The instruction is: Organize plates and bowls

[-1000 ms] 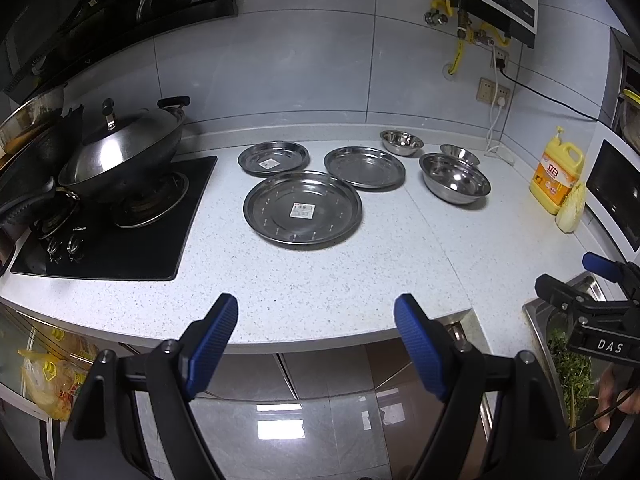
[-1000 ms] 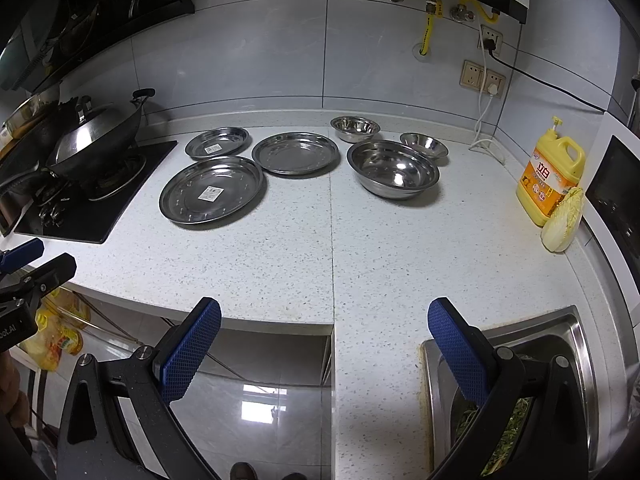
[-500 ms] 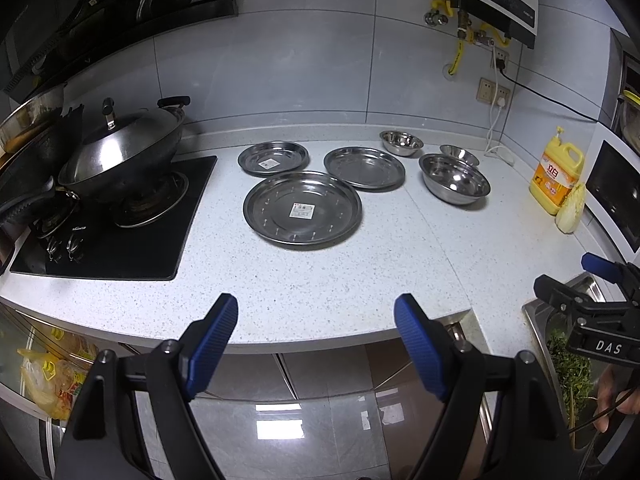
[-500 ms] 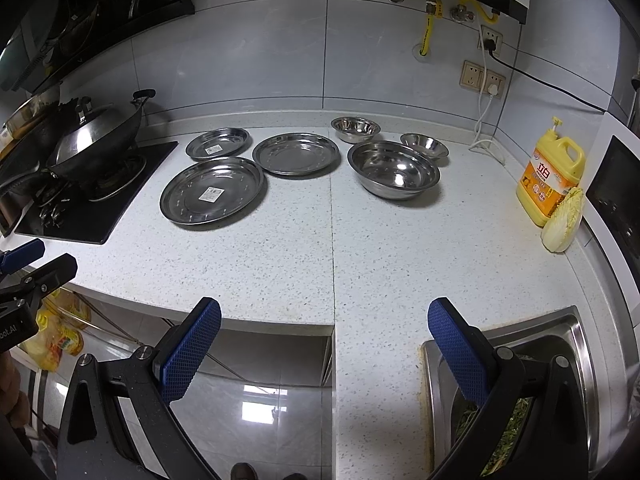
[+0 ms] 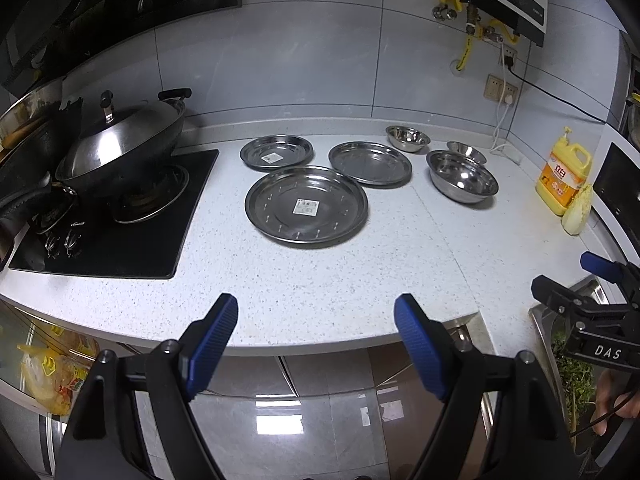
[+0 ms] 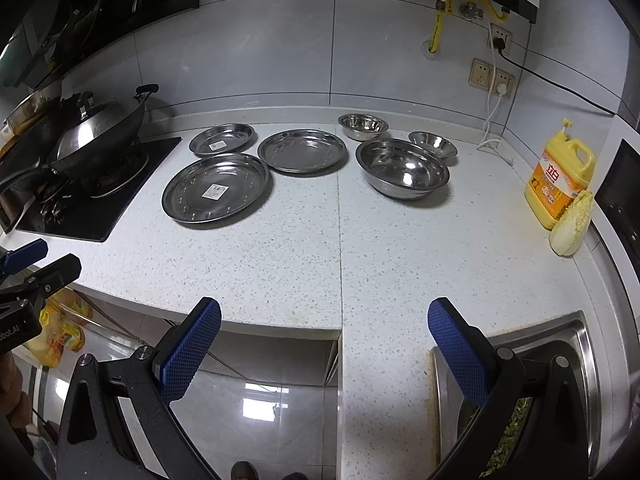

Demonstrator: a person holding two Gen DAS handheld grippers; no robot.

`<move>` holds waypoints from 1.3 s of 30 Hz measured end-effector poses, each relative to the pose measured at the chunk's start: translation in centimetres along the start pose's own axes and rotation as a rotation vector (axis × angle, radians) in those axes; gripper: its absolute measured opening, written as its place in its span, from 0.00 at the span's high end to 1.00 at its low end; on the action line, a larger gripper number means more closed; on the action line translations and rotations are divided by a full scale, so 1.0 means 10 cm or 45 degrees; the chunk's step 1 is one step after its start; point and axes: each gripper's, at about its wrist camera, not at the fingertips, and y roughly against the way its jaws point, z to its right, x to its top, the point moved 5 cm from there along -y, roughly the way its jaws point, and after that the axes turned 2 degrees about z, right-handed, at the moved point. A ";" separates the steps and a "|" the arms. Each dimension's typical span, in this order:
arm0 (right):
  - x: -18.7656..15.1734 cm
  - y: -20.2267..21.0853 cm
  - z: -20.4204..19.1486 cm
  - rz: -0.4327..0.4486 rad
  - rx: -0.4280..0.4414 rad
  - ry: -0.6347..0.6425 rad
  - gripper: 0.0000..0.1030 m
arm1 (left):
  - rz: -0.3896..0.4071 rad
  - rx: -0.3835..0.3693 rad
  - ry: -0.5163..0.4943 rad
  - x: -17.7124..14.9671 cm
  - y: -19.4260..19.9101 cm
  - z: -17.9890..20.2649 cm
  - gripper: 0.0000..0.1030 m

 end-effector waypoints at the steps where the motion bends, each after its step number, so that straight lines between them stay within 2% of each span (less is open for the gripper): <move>1: 0.01 -0.01 -0.01 0.002 0.002 0.005 0.01 | 0.000 0.003 -0.001 0.03 -0.02 0.00 0.22; 16: 0.66 -0.48 -0.52 0.056 0.071 0.108 0.01 | 0.047 0.095 0.054 0.65 -0.51 -0.35 0.22; 26: 0.89 -1.18 -0.81 -0.012 0.116 0.129 0.01 | -0.006 0.180 0.086 0.91 -1.29 -0.70 0.22; 39: 0.97 -2.18 -1.15 -0.141 0.133 0.195 0.01 | -0.127 0.264 0.110 0.92 -2.33 -1.05 0.22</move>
